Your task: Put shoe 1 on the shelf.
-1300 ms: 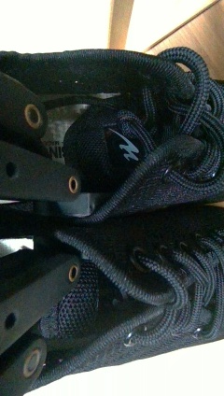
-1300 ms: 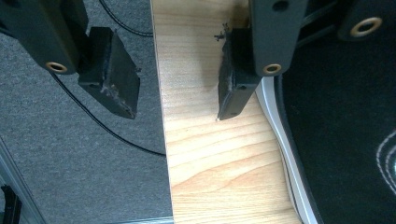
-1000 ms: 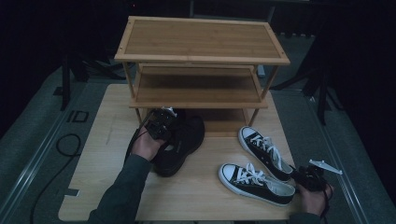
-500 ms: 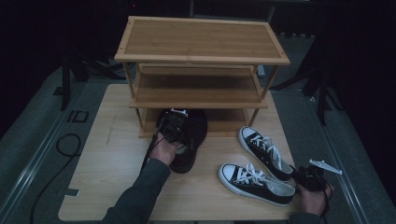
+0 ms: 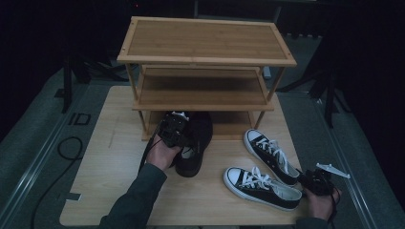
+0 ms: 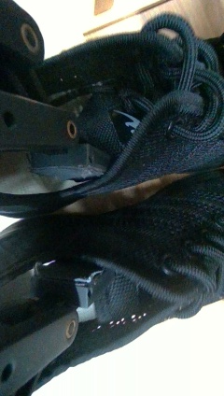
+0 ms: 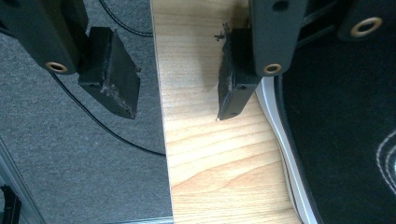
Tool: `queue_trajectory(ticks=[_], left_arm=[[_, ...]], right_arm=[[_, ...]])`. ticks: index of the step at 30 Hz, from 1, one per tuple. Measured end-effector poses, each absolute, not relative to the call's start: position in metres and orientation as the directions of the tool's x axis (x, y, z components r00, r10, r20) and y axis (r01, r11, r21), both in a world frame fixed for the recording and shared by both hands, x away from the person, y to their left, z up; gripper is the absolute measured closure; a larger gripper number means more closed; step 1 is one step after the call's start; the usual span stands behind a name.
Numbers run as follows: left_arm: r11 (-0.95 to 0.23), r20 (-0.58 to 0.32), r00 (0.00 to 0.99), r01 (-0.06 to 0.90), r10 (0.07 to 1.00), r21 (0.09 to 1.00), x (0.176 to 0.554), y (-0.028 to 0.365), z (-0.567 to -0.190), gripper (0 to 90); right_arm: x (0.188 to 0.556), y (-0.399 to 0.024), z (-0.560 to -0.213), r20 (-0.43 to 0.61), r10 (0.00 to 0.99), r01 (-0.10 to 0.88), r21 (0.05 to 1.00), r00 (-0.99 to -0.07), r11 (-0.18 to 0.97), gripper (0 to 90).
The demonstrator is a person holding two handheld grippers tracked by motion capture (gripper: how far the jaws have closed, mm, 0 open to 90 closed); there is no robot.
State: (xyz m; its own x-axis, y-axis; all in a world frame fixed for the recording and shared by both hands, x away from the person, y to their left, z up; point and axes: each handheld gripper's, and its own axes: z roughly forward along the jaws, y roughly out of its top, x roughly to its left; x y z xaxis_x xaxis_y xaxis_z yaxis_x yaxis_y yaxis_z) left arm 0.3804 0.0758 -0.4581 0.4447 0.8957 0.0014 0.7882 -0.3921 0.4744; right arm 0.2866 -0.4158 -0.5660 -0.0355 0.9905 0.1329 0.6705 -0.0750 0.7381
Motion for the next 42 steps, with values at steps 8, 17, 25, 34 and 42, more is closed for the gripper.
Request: queue_trajectory(ticks=[8, 17, 25, 34, 42], left_arm=[[-0.406, 0.022, 0.46, 0.758, 0.887, 0.511, 0.369, 0.082, -0.444, 53.1], [-0.419, 0.034, 0.481, 0.725, 0.876, 0.547, 0.359, 0.09, -0.433, 57.2], [-0.453, -0.006, 0.548, 0.698, 0.837, 0.555, 0.348, 0.095, -0.428, 59.1], [-0.474, -0.031, 0.588, 0.681, 0.808, 0.558, 0.334, 0.101, -0.426, 61.6], [-0.489, -0.036, 0.61, 0.668, 0.792, 0.56, 0.32, 0.109, -0.428, 62.7]], right_arm=[[0.287, -0.416, -0.566, 0.133, 0.99, 0.671, 0.738, -0.035, -0.075, 48.0], [0.287, -0.416, -0.566, 0.133, 0.99, 0.671, 0.738, -0.035, -0.076, 48.0], [0.287, -0.416, -0.566, 0.134, 0.99, 0.671, 0.737, -0.034, -0.077, 47.8], [0.287, -0.416, -0.566, 0.135, 0.99, 0.671, 0.737, -0.034, -0.077, 47.8], [0.287, -0.416, -0.566, 0.135, 0.99, 0.672, 0.737, -0.033, -0.079, 47.6]])
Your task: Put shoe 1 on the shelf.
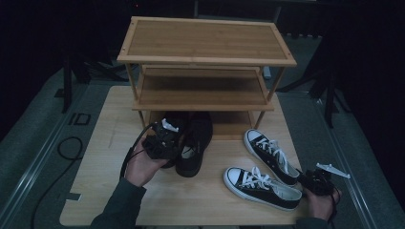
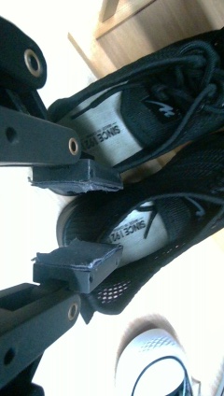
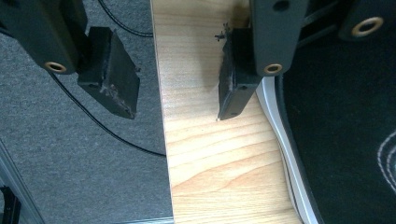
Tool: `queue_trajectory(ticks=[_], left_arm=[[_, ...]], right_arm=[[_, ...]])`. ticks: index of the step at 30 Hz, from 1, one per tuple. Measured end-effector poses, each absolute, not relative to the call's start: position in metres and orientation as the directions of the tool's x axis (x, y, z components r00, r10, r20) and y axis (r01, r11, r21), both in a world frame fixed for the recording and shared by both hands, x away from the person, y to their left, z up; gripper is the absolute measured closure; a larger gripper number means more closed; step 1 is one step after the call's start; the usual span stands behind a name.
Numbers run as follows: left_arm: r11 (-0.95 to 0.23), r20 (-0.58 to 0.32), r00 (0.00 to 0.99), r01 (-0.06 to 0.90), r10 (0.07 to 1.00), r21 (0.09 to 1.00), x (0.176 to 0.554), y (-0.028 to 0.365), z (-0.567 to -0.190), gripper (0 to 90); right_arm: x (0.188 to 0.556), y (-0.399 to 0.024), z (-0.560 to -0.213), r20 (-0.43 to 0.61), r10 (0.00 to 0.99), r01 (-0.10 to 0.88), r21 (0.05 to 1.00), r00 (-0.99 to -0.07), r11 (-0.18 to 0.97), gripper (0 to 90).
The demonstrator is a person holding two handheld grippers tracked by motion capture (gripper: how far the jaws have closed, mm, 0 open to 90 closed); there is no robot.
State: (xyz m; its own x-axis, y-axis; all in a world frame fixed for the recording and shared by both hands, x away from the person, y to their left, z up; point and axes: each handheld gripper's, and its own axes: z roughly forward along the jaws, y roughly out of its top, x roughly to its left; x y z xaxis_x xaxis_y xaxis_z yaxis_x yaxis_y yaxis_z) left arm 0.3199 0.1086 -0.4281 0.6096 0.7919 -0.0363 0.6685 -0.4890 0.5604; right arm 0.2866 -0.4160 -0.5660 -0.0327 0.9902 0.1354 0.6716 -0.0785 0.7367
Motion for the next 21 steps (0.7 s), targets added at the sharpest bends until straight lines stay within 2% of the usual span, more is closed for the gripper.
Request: queue_trajectory(ticks=[12, 21], left_arm=[[-0.501, -0.055, 0.633, 0.661, 0.773, 0.559, 0.307, 0.115, -0.437, 63.6], [-0.509, -0.047, 0.629, 0.669, 0.776, 0.541, 0.303, 0.118, -0.449, 76.7]], right_arm=[[0.287, -0.416, -0.566, 0.136, 0.99, 0.672, 0.736, -0.032, -0.079, 47.6], [0.287, -0.416, -0.566, 0.135, 0.99, 0.672, 0.737, -0.032, -0.078, 47.6]])
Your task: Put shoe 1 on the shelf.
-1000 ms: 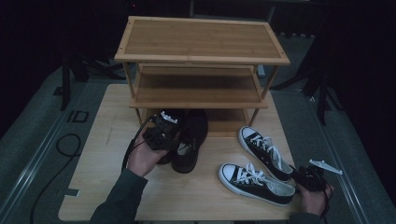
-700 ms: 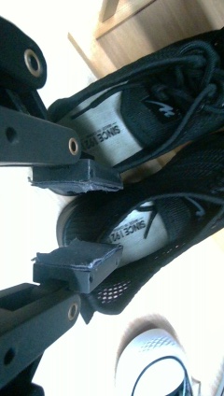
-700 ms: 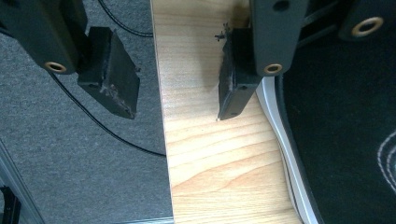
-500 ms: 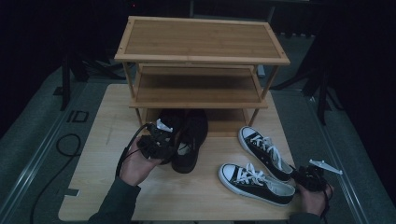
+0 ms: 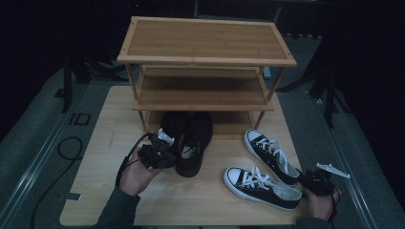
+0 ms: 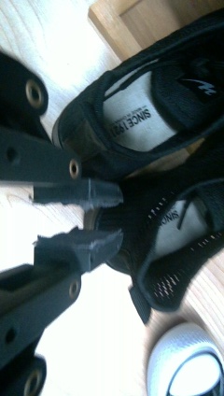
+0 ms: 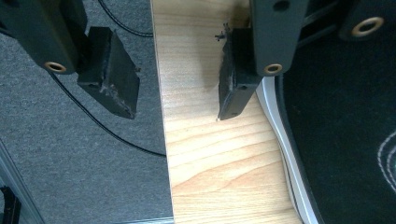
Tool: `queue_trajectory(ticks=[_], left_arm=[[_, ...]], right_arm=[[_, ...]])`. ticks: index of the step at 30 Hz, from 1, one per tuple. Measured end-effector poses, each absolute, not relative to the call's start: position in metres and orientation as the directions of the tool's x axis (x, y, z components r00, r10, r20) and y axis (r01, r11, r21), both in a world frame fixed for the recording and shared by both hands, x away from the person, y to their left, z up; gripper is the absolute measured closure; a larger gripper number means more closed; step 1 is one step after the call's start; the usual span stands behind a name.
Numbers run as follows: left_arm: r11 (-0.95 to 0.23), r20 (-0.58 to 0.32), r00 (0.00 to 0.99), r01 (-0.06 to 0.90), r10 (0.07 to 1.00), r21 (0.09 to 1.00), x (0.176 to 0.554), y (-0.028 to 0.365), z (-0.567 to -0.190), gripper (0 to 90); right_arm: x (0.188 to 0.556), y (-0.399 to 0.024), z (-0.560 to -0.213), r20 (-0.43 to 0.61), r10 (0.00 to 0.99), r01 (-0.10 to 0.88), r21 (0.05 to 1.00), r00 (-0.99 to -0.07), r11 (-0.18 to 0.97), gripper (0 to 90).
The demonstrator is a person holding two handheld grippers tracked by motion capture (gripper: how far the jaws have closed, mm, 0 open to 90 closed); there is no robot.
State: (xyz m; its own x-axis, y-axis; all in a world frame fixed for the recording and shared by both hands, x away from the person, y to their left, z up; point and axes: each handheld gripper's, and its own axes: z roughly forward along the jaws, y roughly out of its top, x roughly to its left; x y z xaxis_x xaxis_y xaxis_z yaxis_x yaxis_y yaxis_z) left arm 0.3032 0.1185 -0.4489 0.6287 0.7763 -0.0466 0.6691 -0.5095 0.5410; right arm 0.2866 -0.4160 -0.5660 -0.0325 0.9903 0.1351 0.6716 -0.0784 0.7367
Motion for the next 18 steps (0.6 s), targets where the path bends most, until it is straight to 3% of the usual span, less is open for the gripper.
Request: queue_trajectory(ticks=[1, 4, 18], left_arm=[[-0.509, -0.045, 0.625, 0.673, 0.779, 0.537, 0.304, 0.118, -0.453, 84.4], [-0.513, -0.043, 0.627, 0.673, 0.778, 0.533, 0.304, 0.118, -0.46, 89.6], [-0.548, -0.064, 0.657, 0.675, 0.751, 0.495, 0.298, 0.108, -0.492, 89.9]], right_arm=[[0.287, -0.416, -0.566, 0.135, 0.99, 0.672, 0.737, -0.033, -0.079, 47.6], [0.287, -0.416, -0.566, 0.135, 0.99, 0.672, 0.737, -0.032, -0.079, 47.6], [0.287, -0.416, -0.566, 0.137, 0.99, 0.672, 0.736, -0.031, -0.08, 47.4]])
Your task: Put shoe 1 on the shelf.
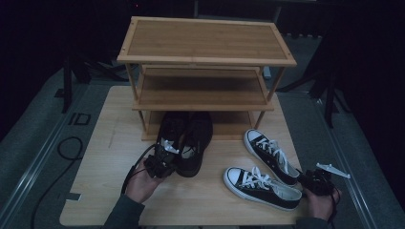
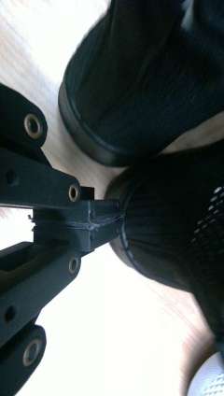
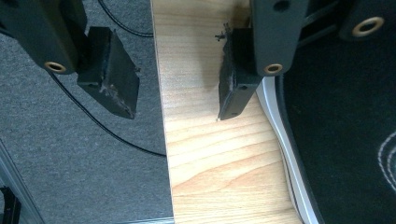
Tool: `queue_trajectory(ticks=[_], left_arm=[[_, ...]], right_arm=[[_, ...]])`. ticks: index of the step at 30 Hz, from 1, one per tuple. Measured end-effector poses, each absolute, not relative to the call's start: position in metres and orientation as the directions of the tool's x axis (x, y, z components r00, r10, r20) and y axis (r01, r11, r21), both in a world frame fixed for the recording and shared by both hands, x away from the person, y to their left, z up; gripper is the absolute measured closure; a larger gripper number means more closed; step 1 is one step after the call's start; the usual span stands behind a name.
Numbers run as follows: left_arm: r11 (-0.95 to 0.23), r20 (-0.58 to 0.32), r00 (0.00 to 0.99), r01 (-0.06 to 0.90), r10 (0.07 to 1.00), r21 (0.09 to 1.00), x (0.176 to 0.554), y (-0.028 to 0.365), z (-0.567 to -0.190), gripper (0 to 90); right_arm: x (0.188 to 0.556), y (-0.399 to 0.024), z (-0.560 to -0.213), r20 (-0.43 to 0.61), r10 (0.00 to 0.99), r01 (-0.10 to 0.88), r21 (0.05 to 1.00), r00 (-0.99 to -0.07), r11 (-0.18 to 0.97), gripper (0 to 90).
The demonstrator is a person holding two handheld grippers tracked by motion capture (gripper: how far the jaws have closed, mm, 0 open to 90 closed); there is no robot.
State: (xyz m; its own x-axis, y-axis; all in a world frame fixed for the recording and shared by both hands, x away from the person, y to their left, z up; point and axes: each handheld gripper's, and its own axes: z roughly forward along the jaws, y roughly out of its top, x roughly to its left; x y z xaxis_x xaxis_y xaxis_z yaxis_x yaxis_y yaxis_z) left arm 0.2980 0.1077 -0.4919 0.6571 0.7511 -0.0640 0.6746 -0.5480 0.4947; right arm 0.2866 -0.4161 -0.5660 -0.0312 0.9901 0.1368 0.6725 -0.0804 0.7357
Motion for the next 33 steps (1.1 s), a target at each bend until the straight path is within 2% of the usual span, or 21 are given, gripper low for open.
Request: queue_trajectory(ticks=[15, 33], left_arm=[[-0.564, -0.084, 0.675, 0.672, 0.733, 0.48, 0.29, 0.097, -0.516, 89.8], [-0.535, -0.107, 0.673, 0.665, 0.732, 0.521, 0.303, 0.079, -0.519, 89.8]], right_arm=[[0.287, -0.416, -0.566, 0.136, 0.99, 0.672, 0.736, -0.032, -0.079, 47.5], [0.287, -0.416, -0.566, 0.135, 0.99, 0.672, 0.737, -0.032, -0.079, 47.5]])
